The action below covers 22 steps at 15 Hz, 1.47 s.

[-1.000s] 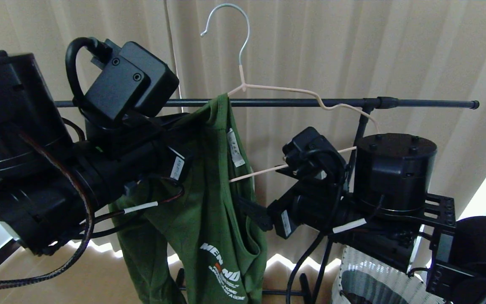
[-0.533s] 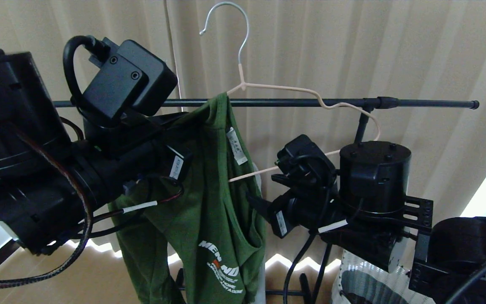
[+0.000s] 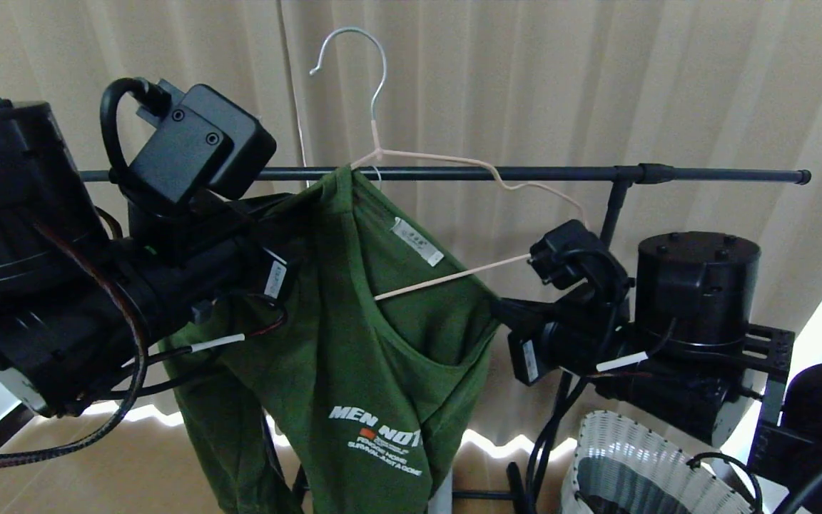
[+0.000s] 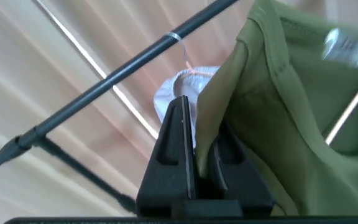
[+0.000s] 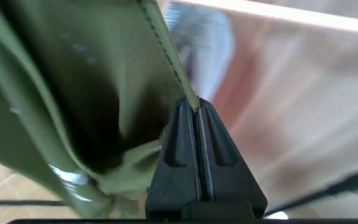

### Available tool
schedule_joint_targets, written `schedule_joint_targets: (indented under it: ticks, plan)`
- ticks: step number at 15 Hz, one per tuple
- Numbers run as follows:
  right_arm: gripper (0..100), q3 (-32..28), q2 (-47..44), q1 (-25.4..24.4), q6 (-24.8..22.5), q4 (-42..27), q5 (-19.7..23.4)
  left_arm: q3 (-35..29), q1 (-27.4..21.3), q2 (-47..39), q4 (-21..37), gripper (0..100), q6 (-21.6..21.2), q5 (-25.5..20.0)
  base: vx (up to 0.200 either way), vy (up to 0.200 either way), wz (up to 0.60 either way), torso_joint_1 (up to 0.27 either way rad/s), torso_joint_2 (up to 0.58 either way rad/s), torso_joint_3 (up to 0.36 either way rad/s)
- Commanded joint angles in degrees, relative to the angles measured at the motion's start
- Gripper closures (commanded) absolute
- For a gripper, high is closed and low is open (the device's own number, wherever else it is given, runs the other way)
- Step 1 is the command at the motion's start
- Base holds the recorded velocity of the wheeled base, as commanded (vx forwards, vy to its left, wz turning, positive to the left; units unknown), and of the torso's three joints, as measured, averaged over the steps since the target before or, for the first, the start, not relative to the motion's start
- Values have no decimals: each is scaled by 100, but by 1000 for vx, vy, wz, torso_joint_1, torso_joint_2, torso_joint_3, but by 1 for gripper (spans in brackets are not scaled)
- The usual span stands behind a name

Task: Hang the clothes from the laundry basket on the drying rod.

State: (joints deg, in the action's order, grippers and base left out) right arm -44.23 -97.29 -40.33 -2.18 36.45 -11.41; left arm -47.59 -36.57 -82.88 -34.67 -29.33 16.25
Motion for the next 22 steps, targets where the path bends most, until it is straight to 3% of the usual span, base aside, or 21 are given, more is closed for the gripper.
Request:
schedule_joint_targets:
  ticks: [1, 5, 6, 9, 13, 19, 22]
  plan:
    - [100, -42, 193, 491, -10, -6, -2, 154, 115, 123, -5, 100, -2, 1, 0, 0, 0, 0, 0, 0]
    - [100, -490, 61, 1097, -45, -77, 7, 514, 142, 317, 4, 100, -2, -8, 0, 0, 0, 0, 0, 0]
    - [100, -490, 61, 1097, -45, -77, 7, 514, 142, 317, 4, 100, -2, -8, 0, 0, 0, 0, 0, 0]
    - [100, -701, 70, 1176, -45, -261, 7, 962, 555, 589, 4, 100, -644, -34, 0, 0, 0, 0, 0, 0]
    - [100, -833, 61, 1185, -54, -296, 51, 1121, 660, 624, 4, 100, -706, -43, 0, 0, 0, 0, 0, 0]
    - [100, -1035, 307, 640, -54, -692, 86, 1261, 660, 492, 4, 100, -714, 10, 0, 0, 0, 0, 0, 0]
    - [100, -947, 615, 227, -45, -753, 95, 1235, 660, 405, 4, 100, -714, 282, 0, 0, 0, 0, 0, 0]
